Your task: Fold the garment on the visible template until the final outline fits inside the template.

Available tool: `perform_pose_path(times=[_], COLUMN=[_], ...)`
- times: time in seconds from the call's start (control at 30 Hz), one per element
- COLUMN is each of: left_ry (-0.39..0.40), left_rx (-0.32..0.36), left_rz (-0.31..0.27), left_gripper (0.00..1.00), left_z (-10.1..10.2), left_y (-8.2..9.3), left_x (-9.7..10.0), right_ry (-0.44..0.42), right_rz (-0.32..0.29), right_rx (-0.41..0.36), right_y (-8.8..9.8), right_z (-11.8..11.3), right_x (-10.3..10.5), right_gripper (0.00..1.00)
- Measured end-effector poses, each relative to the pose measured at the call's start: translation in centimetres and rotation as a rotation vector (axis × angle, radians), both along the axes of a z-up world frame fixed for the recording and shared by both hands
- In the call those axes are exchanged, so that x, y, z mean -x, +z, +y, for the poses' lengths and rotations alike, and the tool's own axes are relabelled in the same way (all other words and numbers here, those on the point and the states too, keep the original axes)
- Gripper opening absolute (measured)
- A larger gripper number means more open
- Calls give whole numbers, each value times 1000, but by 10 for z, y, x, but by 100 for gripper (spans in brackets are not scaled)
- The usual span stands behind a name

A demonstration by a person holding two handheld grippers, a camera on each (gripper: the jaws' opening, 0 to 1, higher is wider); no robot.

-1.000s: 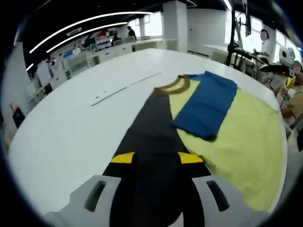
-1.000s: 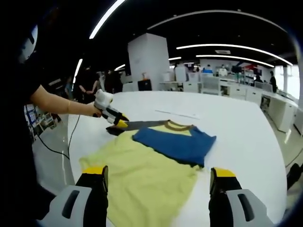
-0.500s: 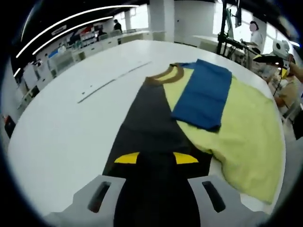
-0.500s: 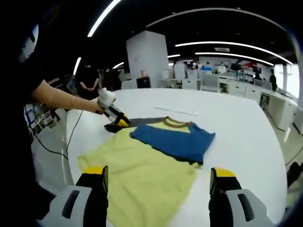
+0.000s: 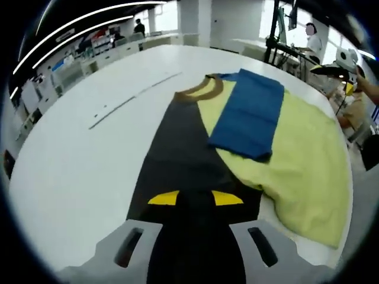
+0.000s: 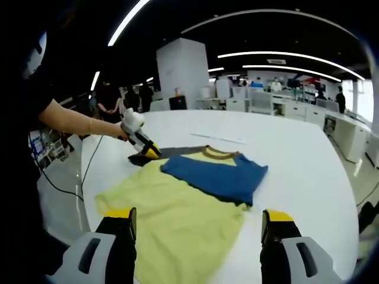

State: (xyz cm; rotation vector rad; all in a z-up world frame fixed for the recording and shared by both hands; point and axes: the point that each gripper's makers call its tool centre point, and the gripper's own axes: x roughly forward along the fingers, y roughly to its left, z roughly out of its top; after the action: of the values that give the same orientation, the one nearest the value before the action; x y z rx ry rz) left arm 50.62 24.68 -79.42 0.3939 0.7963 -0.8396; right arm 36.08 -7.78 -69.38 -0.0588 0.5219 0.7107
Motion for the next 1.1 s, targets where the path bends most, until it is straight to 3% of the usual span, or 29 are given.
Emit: perform_pose_path(times=[0.4,0.5,0.8,1.1], left_ry=[19,27,42,138], left_rx=[-16,-26,-41,32], left_rz=[51,60,48,-19], left_gripper=[10,0,0,0], left_z=[0,3,8,13], left_y=[0,-1,-1,31], left_x=[2,1,-3,-12], right_ry=[-2,-3,1,2], right_rz=[-2,-2,-6,-14], right_rx=[-3,-1,-7,-15], right_y=[1,1,2,3], right_z=[1,1,2,0], right_x=[-1,-1,-1,-1], right_gripper=[85,85,85,85])
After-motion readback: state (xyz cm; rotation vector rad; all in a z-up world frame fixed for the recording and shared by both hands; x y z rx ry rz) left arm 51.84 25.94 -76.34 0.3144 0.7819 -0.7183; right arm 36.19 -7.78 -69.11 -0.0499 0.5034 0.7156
